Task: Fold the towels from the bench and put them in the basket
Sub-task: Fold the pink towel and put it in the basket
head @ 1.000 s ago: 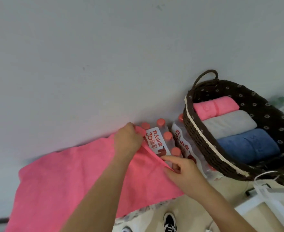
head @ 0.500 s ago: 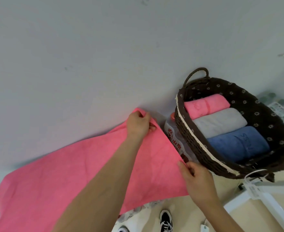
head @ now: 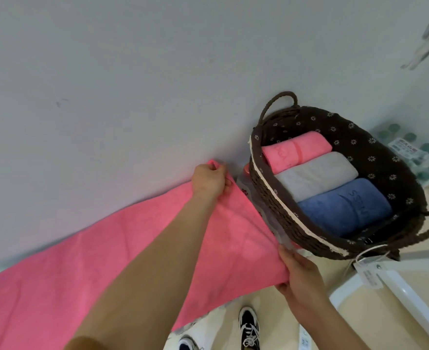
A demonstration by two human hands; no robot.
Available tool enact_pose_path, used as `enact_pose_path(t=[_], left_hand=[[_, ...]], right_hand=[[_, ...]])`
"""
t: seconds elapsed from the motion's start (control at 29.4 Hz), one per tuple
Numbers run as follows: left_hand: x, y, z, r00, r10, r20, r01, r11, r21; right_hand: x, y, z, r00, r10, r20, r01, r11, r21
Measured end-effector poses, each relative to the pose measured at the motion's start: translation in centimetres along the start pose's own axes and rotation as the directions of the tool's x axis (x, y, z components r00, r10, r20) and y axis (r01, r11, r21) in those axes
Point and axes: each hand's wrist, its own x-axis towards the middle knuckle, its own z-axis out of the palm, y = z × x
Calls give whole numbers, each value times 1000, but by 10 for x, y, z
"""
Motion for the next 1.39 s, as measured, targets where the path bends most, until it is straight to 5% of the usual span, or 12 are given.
enact_pose_path(t=[0.14,0.27,0.44,0.61,0.71,0.88,1.12,1.39], left_hand=[[0,6,5,999,0,54,-3,999,43],[-6,10,0,996,23,92,-24,1000,17],[-15,1,-29,995,-83,51,97,912,-400],[-28,-19,-65,992,-123,-23,91,833,-546],[-38,-25,-92,992,-102,-71,39,800,-598],[-50,-39,-146,982,-46,-182,-67,821,-567],[-63,-86,-234,920,-25,-392,-160,887,-433],[-76,-136,-341,885,-62,-462,-144,906,-397]], right_hand=[[-3,7,3,986,-67,-150,72,997,27],[-3,14,1,941,-266,-209,229,956,-184],[-16,10,2,862,-505,47,457,734,-503],[-37,6,18,754,-541,373,650,530,-546],[-48,2,36,671,-466,576,740,375,-559],[-76,4,79,510,-125,851,842,272,-465],[-109,35,147,414,170,894,891,124,-436],[-155,98,222,318,271,909,907,190,-374]])
